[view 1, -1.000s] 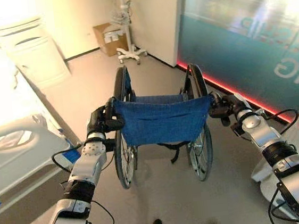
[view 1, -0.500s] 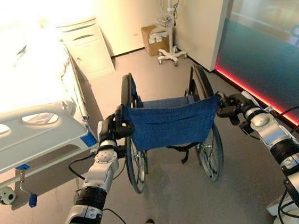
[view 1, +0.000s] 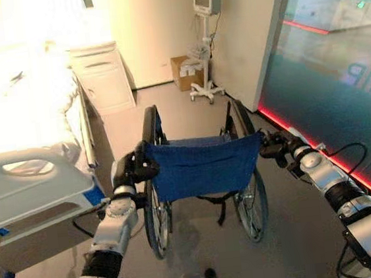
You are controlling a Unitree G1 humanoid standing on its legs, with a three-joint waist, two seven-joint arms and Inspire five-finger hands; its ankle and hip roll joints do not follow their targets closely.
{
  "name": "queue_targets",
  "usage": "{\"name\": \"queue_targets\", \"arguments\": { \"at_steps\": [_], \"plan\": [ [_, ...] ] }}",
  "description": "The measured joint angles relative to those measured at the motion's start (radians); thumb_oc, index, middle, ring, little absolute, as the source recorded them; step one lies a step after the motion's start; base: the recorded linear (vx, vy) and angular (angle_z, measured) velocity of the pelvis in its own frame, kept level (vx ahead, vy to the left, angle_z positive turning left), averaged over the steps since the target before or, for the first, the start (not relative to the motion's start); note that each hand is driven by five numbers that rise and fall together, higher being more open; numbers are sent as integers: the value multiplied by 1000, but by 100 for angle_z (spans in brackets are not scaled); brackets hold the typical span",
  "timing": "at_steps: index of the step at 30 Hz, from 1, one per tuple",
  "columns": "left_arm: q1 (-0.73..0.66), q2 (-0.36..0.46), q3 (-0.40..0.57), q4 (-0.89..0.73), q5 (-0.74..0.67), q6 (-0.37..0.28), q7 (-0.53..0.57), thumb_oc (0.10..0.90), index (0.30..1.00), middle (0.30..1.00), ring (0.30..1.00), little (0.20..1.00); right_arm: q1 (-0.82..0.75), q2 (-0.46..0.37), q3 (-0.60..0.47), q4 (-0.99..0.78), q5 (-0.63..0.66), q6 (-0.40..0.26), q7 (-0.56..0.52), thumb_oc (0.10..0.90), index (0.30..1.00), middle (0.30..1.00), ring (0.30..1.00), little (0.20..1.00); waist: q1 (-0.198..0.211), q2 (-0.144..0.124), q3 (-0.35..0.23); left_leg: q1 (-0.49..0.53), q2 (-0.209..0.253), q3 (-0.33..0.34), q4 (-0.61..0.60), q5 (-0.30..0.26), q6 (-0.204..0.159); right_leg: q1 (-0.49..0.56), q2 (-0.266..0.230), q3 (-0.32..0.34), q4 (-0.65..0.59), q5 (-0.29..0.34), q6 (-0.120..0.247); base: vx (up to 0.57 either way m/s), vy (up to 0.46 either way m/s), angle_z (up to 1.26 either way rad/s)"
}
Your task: Push the wheelchair next to the bed
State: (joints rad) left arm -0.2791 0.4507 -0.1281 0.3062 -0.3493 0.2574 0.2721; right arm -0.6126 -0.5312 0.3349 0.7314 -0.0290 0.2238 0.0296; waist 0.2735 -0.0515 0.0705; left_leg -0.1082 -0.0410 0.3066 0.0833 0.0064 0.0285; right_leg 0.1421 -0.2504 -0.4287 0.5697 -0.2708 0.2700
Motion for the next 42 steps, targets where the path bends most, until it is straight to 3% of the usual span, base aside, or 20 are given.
{"name": "queue_targets", "arguments": {
  "at_steps": [2,4,5,7,10,13,17,20,23,24,25,27,28,29,31,33,35,37,39,42],
  "plan": [
    [-13,14,-9,16,1,-2,-13,400,300,300,300,300,34,4,-10,-24,1,1,0,400,300,300,300,300,-4,-7,12,53,-10,-2,-30,12,14,-38,-36,6,69,1,1,230,-234,14],
    [-14,15,-21,34,0,-14,-13,400,300,300,300,300,39,5,-14,-31,1,1,-6,400,300,300,300,300,-7,24,19,75,-12,-53,-31,21,34,-62,-47,-20,12,-15,-34,174,-316,6],
    [-27,11,-28,55,0,-27,-11,400,300,300,300,300,39,-3,-16,-42,1,-7,-17,400,300,300,300,300,-19,64,21,67,-5,-115,-28,32,66,-93,-36,-8,-69,-13,-40,149,-387,38],
    [-67,16,-39,67,-2,-41,-8,400,300,300,300,300,26,-21,-21,-66,1,-9,-33,400,300,300,300,300,-66,79,24,47,12,-160,-37,31,67,-119,-33,13,-288,54,-79,189,-426,79],
    [-120,23,-43,74,-8,-45,-8,400,300,300,300,300,12,-34,-45,-98,7,-9,-52,400,300,300,300,300,-100,66,44,22,22,-167,-52,30,69,-106,-62,43,-565,231,-45,254,-440,83],
    [-126,25,-34,66,-8,-44,-8,400,300,300,300,300,7,-40,-55,-117,7,-8,-55,400,300,300,300,300,-91,37,62,17,12,-225,-19,43,50,-93,-106,47,-598,301,-35,276,-553,42],
    [-147,47,-10,36,-4,-14,-12,400,300,300,300,300,-3,-46,-55,-143,37,-4,-49,400,300,300,300,300,-96,-38,85,-23,1,-295,76,7,-14,-28,-55,45,-565,274,-22,282,-404,67],
    [-113,3,9,31,2,-12,-1,400,300,300,300,300,-28,-76,-34,-133,37,-1,-27,400,300,300,300,300,-100,22,101,-20,117,-188,106,-14,-36,8,10,21,-482,187,-66,319,-401,64],
    [-71,-49,1,12,1,-21,7,400,300,300,300,300,-3,-121,-25,-128,37,-15,-8,400,300,300,300,300,-120,48,91,1,137,-168,102,22,-52,35,24,-20,-400,129,-109,167,-301,87],
    [-73,-85,-17,33,2,-29,11,400,300,300,300,300,-9,-132,-15,-86,36,-12,-8,400,300,300,300,300,-144,63,89,25,154,-162,67,60,-10,-12,19,-16,-264,77,-145,210,-311,124],
    [-80,-88,-24,27,1,-30,16,400,300,300,300,300,-18,-136,-12,-63,36,-16,-7,400,300,300,300,300,-142,70,81,25,171,-163,39,77,-56,-48,66,-8,-261,55,-161,234,-365,118],
    [-122,-91,-45,53,1,-35,15,400,300,300,300,300,-21,-131,-21,-20,37,-20,-7,400,300,300,300,300,-155,31,83,4,197,-134,23,61,-68,-61,107,-5,-272,-5,-188,153,-243,97],
    [-129,-91,-55,69,1,-37,15,400,300,300,300,300,-17,-128,-21,-10,37,-21,-7,400,300,300,300,300,-146,26,77,10,203,-94,10,12,-54,-62,104,-18,-277,-8,-196,124,-195,76],
    [-130,-88,-61,89,1,-43,15,400,300,300,300,300,-10,-120,-18,-8,36,-29,-6,400,300,300,300,300,-148,-27,70,4,195,-37,103,5,-55,-56,71,-42,-304,2,-204,95,-130,26],
    [-101,-87,-62,96,1,-49,15,400,300,300,300,300,-9,-125,-10,-17,35,-40,-3,400,300,300,300,300,-155,-25,65,15,174,-27,194,5,-57,-21,64,-70,-350,24,-198,159,-129,35],
    [-73,-92,-60,93,0,-54,15,400,300,300,300,300,-9,-130,-7,-27,26,-48,-3,400,300,300,300,300,-171,2,52,65,117,-73,174,6,-63,-7,76,-69,-359,28,-199,171,-120,28],
    [-73,-93,-57,84,-1,-55,15,400,300,300,300,300,-13,-133,-10,-30,26,-48,-4,400,300,300,300,300,-174,10,48,81,110,-76,136,4,-67,-10,104,-59,-378,30,-208,149,-73,19],
    [-87,-91,-49,84,1,-55,14,400,300,300,300,300,-20,-111,-18,-18,26,-47,-13,400,300,300,300,300,-155,-13,63,8,123,-107,273,1,-69,10,136,3,-444,51,-231,239,-58,-13],
    [-70,-78,-32,59,2,-56,14,400,300,300,300,300,-22,-89,-16,-7,22,-45,-17,400,300,300,300,300,-113,-34,73,-26,95,-128,188,-23,-109,53,139,49,-526,94,-237,287,-41,-58],
    [-33,-84,-31,57,1,-50,12,400,300,300,300,300,-14,-89,-11,-10,5,-47,-11,400,300,300,300,300,-95,33,79,-42,94,-112,51,-5,-128,129,181,36,-579,91,-232,344,-10,-40]
  ]
}}
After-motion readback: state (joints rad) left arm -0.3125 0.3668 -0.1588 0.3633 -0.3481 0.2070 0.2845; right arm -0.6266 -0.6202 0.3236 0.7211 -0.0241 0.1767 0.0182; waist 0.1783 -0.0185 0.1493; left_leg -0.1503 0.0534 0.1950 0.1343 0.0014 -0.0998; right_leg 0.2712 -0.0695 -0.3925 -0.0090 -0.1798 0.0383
